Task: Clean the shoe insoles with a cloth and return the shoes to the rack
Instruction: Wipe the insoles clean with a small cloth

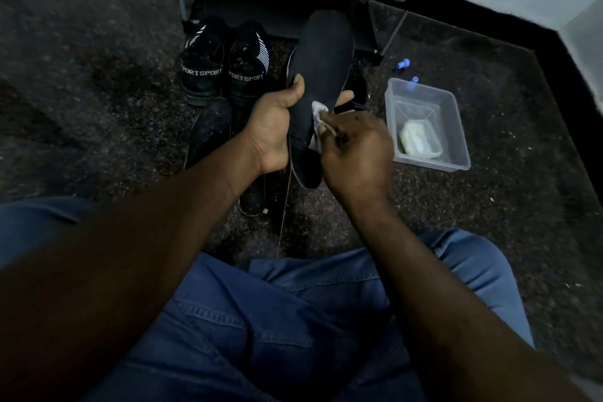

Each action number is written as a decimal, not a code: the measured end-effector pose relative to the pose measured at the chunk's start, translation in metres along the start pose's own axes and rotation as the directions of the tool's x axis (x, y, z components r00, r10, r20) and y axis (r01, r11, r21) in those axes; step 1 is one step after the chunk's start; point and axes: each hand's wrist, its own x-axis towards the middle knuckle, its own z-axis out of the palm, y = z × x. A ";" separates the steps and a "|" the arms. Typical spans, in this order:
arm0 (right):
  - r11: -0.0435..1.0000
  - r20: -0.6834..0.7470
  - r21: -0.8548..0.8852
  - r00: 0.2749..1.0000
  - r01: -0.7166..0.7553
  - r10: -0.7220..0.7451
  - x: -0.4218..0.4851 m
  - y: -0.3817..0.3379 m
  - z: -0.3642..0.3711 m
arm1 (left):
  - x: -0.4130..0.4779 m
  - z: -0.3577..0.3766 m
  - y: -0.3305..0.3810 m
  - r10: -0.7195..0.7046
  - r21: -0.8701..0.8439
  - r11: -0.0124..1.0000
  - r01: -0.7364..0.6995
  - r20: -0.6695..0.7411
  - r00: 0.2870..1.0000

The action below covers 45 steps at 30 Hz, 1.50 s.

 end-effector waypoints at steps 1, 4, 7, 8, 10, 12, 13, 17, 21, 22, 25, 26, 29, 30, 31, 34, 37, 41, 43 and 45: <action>0.999 0.006 -0.045 1.000 0.004 -0.004 0.000 -0.002 0.004 | 0.001 0.001 -0.001 -0.003 -0.007 1.000 0.003 -0.005 1.000; 1.000 0.028 -0.030 1.000 0.009 -0.008 -0.012 -0.011 0.014 | 0.002 0.000 -0.002 0.009 -0.036 0.999 -0.010 -0.036 0.999; 0.998 0.087 0.043 0.995 0.048 -0.051 -0.032 -0.025 0.020 | 0.003 -0.004 -0.002 0.038 -0.045 0.998 -0.041 -0.063 0.997; 0.998 0.093 0.032 0.994 0.059 -0.062 -0.037 -0.027 0.019 | 0.002 -0.004 -0.002 0.038 -0.043 0.998 -0.041 -0.070 0.997; 0.995 0.083 -0.044 0.993 0.091 -0.087 -0.037 -0.023 0.012 | 0.004 -0.002 -0.004 0.021 -0.053 0.998 -0.026 -0.083 0.996; 0.983 0.053 -0.143 0.993 0.113 -0.106 -0.029 -0.012 0.005 | 0.005 -0.001 -0.005 0.010 -0.056 0.998 -0.014 -0.081 0.997; 0.981 0.033 -0.166 0.995 0.098 -0.094 -0.023 -0.006 0.002 | 0.005 -0.001 -0.005 0.007 -0.049 0.999 -0.011 -0.078 0.997; 0.996 -0.049 -0.087 0.999 -0.020 0.016 0.000 0.003 -0.001 | 0.005 0.002 -0.003 -0.008 -0.008 1.000 0.008 -0.047 0.999; 0.999 -0.013 -0.036 1.000 -0.005 0.004 -0.006 -0.005 0.006 | 0.006 0.002 -0.005 -0.002 -0.026 1.000 0.000 -0.059 0.998; 1.000 0.002 0.013 1.000 0.007 -0.007 -0.010 -0.009 0.008 | 0.007 0.000 -0.006 0.004 -0.018 1.000 -0.005 -0.068 0.998; 0.987 0.039 0.158 0.999 0.009 -0.015 -0.018 -0.016 0.013 | 0.008 -0.003 -0.006 0.008 0.000 1.000 -0.008 -0.075 0.997; 0.988 0.044 0.153 0.999 0.018 -0.025 -0.020 -0.015 0.014 | 0.008 -0.003 -0.007 0.007 0.002 1.000 -0.007 -0.076 0.997; 0.999 0.043 0.008 0.998 0.048 -0.048 -0.017 -0.002 0.008 | 0.008 -0.001 -0.008 -0.008 0.008 1.000 0.008 -0.078 0.997; 0.999 0.041 -0.034 0.999 0.037 -0.036 -0.013 0.003 0.006 | 0.007 0.000 -0.007 -0.013 0.012 1.000 0.014 -0.081 0.997; 0.999 0.039 -0.053 0.999 0.012 -0.010 -0.008 0.007 0.004 | 0.007 0.000 -0.006 -0.014 0.015 1.000 0.016 -0.087 0.996; 0.998 0.032 -0.037 0.998 -0.050 0.051 0.005 0.012 0.001 | 0.007 0.001 -0.004 -0.002 0.019 1.000 0.004 -0.091 0.996; 0.999 0.000 0.034 1.000 -0.019 0.019 -0.002 0.001 0.003 | 0.009 0.001 -0.006 -0.002 0.018 1.000 0.004 -0.085 0.996; 0.985 0.040 0.172 0.999 0.014 -0.021 -0.019 -0.012 0.014 | 0.009 0.000 -0.009 0.004 0.022 1.000 -0.001 -0.117 0.993; 0.991 0.043 0.131 0.999 0.024 -0.030 -0.017 -0.006 0.014 | 0.009 0.000 -0.009 0.013 0.027 1.000 -0.009 -0.126 0.992; 0.999 0.009 0.020 0.999 0.031 -0.031 -0.011 0.003 0.011 | 0.008 0.000 -0.009 0.006 0.048 0.999 0.000 -0.111 0.994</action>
